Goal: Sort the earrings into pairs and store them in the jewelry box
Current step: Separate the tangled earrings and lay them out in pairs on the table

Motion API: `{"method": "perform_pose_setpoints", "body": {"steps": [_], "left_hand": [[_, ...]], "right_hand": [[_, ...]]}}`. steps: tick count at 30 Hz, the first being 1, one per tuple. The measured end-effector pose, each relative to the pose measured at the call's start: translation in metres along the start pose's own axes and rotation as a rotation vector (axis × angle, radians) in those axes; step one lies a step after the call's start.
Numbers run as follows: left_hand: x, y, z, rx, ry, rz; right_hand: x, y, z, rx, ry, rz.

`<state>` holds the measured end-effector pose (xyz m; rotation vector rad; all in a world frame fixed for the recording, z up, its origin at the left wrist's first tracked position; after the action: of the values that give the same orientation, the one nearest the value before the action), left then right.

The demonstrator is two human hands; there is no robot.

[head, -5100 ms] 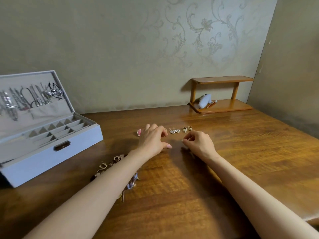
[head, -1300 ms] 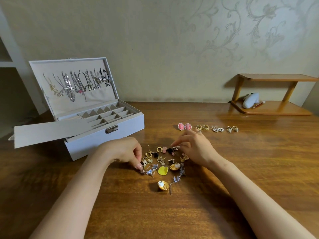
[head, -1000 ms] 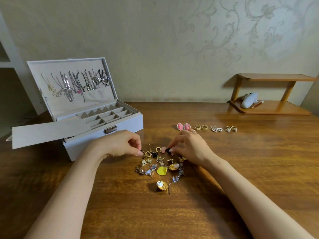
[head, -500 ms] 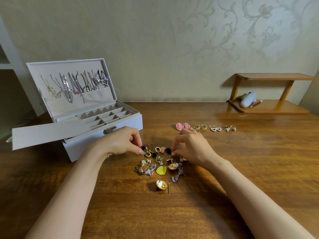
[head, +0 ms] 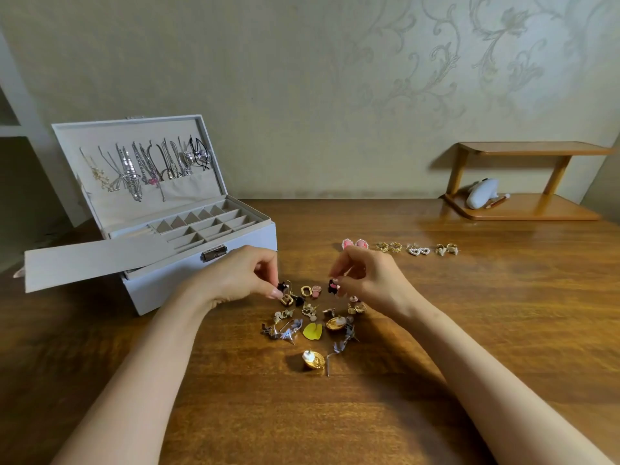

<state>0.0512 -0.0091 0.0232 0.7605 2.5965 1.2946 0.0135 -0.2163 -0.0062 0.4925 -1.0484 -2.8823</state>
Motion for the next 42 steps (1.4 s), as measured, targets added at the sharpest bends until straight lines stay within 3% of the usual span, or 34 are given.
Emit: {"method": "perform_pose_setpoints", "body": {"steps": [5,13,29,42], "left_hand": [[-0.004,-0.007,-0.005,-0.027,-0.053,-0.068],[-0.008,-0.018,-0.011,-0.35,-0.219,-0.28],[-0.012,-0.022,-0.001,-0.433,-0.102,-0.211],[-0.022,-0.035,0.003,-0.49,-0.18,-0.123]], "right_hand": [[0.001,-0.005,0.006,0.017,0.055,0.053],[0.0,-0.007,0.002,0.069,0.057,-0.001],[0.002,-0.002,0.001,0.12,0.016,0.013],[0.002,-0.002,0.003,0.121,0.014,0.002]]}}
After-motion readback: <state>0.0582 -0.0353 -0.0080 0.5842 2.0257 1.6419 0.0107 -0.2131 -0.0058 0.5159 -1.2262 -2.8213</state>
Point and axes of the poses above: each hand's wrist, its own x-axis away from the middle knuckle, its own y-axis out of the back of the hand, z = x × y, the point moved 1 cm from there along -x, towards the middle knuckle, and after that the axes turned 3 degrees about z, right-handed, at the moved point
